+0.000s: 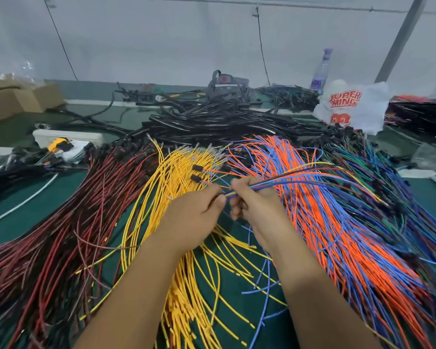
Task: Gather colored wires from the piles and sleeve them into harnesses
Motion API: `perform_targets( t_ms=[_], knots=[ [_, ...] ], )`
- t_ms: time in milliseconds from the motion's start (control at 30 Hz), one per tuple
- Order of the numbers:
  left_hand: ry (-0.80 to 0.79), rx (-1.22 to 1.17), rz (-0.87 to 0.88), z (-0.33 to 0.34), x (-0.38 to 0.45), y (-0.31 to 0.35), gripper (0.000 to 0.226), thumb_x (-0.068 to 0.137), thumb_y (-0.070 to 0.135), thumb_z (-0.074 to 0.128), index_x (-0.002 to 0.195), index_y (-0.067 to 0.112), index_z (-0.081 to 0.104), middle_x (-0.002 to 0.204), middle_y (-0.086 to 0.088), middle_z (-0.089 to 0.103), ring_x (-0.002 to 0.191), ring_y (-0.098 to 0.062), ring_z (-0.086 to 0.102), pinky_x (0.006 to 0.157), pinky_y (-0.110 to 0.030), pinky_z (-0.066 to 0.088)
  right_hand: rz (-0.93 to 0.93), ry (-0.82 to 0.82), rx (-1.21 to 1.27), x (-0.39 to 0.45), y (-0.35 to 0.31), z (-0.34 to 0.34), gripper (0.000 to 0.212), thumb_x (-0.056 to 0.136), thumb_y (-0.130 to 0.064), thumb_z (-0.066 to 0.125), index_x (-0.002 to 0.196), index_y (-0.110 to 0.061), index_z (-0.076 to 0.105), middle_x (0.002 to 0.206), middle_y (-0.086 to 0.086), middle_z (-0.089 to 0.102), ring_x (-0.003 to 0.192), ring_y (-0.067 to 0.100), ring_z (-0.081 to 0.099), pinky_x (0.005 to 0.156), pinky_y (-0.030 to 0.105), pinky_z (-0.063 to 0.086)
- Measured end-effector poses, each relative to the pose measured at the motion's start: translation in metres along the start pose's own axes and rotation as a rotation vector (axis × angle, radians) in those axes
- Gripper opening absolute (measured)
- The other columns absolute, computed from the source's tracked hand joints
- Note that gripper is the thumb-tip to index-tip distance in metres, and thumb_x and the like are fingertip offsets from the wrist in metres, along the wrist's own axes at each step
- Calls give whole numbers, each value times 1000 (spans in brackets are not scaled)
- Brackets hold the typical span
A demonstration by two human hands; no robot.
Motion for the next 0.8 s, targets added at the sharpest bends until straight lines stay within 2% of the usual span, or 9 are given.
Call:
perform_targets(
  t_ms=[67, 133, 200, 300, 433, 567, 667, 800],
  knots=[
    [55, -268, -85, -8, 0, -12, 9, 98, 31, 46, 94, 32, 54, 69, 4, 53, 64, -11, 49, 59, -33, 37, -59, 15, -5, -2, -6, -1, 20, 97, -14, 56, 77, -10, 59, 52, 0, 57, 42, 14, 49, 45, 25, 44],
    [161, -521, -139, -22, 0, -23, 16, 96, 17, 53, 95, 30, 62, 75, 5, 61, 67, -8, 53, 62, -27, 43, -104, 53, 46, -2, -11, -5, 18, 97, -15, 55, 82, -8, 60, 55, 1, 60, 45, 13, 52, 47, 25, 46],
    [210, -623, -155, -31, 0, -28, 23, 94, 9, 55, 93, 28, 68, 73, 8, 66, 61, -3, 54, 61, -18, 45, -107, 63, 95, -3, -13, -6, 16, 97, -14, 55, 85, -7, 60, 57, 1, 60, 47, 13, 53, 48, 25, 48],
    [217, -610, -122, -34, 2, -23, 28, 93, 4, 56, 90, 28, 70, 70, 4, 67, 57, -4, 55, 59, -15, 47, -79, 31, 118, -5, -12, -2, 14, 97, -13, 57, 85, -6, 60, 57, 2, 60, 48, 13, 54, 49, 25, 49],
    [182, -586, -107, -32, 2, -20, 28, 92, 3, 58, 90, 28, 71, 74, 1, 68, 61, -5, 58, 61, -16, 50, -70, 8, 61, -9, -14, 1, 10, 92, -8, 62, 83, -8, 64, 59, 3, 61, 50, 12, 57, 51, 23, 52],
    [185, -692, -174, -27, 1, -25, 22, 92, 4, 59, 93, 22, 72, 73, 0, 69, 66, -7, 63, 63, -19, 54, -106, 58, 28, -9, -17, -1, 11, 91, -5, 63, 80, -8, 64, 60, 4, 62, 51, 13, 59, 53, 25, 53],
    [244, -799, -252, -28, -1, -33, 12, 89, 7, 64, 87, 16, 72, 71, -2, 70, 65, -10, 66, 62, -21, 55, -130, 99, 0, -8, -17, -4, 8, 91, -6, 64, 83, -7, 64, 62, 3, 63, 53, 15, 61, 56, 26, 53],
    [257, -759, -277, -30, -1, -37, 11, 85, 7, 69, 81, 16, 72, 70, -4, 72, 64, -12, 68, 60, -19, 54, -157, 137, -84, -8, -17, -6, 9, 90, -7, 65, 82, -10, 64, 57, -2, 64, 52, 12, 62, 55, 22, 53]
  ],
)
Point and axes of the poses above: each hand's wrist, its own x-axis towards the middle knuckle, its own z-axis out of the palm, y = z × x, the point moved 9 cm from there along x, towards the middle knuckle
